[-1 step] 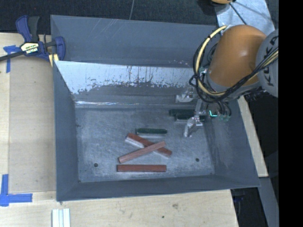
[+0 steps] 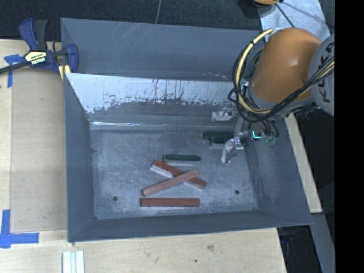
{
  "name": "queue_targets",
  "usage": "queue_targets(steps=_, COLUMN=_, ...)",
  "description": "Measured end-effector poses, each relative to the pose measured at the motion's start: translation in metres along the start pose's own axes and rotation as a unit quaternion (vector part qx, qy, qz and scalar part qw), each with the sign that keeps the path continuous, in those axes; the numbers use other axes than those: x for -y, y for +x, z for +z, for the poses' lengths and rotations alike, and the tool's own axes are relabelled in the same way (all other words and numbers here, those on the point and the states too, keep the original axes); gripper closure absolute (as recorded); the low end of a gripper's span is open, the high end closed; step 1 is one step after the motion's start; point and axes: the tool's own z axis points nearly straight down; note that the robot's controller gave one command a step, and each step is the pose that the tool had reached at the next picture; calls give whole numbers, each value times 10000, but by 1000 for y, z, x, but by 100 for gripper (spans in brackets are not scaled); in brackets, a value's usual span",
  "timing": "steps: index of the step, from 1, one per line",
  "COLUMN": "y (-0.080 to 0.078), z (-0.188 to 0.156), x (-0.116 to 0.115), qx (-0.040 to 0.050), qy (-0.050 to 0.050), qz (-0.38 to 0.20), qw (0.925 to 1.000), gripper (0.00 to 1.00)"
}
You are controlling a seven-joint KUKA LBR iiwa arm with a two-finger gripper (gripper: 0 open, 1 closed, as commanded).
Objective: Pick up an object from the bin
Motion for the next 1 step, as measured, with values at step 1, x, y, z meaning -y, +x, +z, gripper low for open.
queue_targets(steps=1, y=-21, z=42, x=-2, qx=44, qy=5, qz=-229, qw=9997, gripper=0)
